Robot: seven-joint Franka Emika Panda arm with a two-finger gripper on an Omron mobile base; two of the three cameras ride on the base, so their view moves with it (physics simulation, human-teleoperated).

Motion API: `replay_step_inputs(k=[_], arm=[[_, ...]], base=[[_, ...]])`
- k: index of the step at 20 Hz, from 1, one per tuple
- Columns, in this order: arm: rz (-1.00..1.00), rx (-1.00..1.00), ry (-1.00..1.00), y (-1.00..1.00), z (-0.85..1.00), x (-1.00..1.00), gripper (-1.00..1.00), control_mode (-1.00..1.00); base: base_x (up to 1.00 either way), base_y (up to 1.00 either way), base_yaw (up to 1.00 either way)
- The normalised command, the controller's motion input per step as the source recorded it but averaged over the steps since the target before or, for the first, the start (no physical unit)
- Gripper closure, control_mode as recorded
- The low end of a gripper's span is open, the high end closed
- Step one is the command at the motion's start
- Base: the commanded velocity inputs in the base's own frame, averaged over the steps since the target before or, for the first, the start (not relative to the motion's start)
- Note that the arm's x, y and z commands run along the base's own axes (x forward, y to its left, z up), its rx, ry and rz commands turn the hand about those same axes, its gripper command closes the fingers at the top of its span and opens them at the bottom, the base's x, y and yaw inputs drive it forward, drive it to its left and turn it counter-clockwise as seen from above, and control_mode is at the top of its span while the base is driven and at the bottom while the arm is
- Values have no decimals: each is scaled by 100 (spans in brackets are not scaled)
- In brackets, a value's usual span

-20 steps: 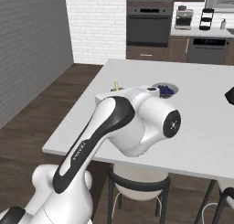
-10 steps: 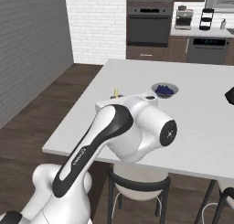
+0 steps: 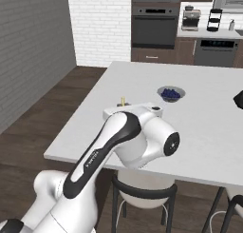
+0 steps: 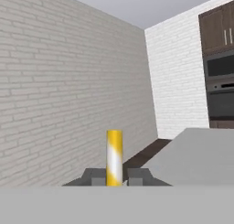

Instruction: Take a straw from the drawer in front and place it inside the glass cup on the dining counter.

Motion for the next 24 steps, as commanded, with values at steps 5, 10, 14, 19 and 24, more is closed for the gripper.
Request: replay_step_inputs(k=[5,10,14,19,24], arm=[[0,3,0,0,-24,31,100,-100],[0,0,0,-9,-31,3,100,-100],[0,0,-2,-10,-24,21,100,-100],[0,0,-6,-4,-12,32,100,-100],[0,0,-6,-13,-15,22,100,-100]], base=[[0,0,0],[0,0,0],[0,0,0],[0,0,0],[0,0,0]])
